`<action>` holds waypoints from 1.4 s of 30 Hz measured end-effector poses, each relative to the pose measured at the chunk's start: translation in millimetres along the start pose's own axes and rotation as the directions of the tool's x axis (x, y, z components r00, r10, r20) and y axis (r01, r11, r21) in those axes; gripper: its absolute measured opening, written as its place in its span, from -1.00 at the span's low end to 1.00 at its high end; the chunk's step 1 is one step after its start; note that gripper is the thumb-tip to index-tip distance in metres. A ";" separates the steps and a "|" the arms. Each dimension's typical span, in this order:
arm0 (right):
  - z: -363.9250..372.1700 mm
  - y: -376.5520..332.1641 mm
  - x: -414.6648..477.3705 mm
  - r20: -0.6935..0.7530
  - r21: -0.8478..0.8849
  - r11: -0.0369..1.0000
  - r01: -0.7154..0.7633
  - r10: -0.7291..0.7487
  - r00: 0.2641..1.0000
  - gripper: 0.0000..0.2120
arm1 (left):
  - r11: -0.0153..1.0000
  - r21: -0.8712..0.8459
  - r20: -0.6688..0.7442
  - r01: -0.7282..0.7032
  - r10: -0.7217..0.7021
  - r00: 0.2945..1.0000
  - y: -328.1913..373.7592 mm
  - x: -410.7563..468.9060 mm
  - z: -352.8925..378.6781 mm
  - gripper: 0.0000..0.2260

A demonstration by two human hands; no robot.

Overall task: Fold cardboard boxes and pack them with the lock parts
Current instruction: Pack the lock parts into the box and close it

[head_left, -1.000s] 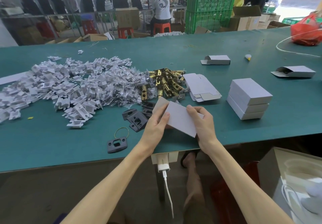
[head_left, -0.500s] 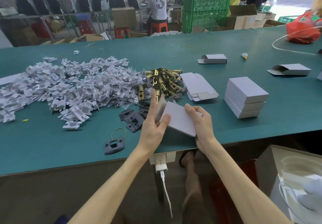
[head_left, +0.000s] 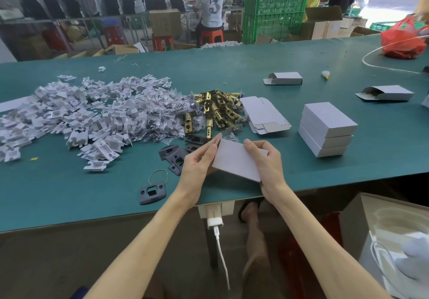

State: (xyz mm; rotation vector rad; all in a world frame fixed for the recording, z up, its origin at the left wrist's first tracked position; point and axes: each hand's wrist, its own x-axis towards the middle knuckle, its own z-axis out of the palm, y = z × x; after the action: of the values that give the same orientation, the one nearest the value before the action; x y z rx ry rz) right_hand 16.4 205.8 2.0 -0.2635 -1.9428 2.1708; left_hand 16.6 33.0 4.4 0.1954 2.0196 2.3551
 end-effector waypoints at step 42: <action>-2.6 -7.5 -5.9 0.105 0.060 0.998 -0.014 0.008 0.994 -0.70 | 0.996 -0.082 -0.017 0.043 -0.045 0.999 -1.3 3.6 -0.4 -0.67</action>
State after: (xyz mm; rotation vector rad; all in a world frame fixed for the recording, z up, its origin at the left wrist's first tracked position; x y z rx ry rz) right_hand 23.1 207.4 9.1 -0.1540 -1.9292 2.2889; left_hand 12.9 33.2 3.4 0.1252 1.9097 2.4160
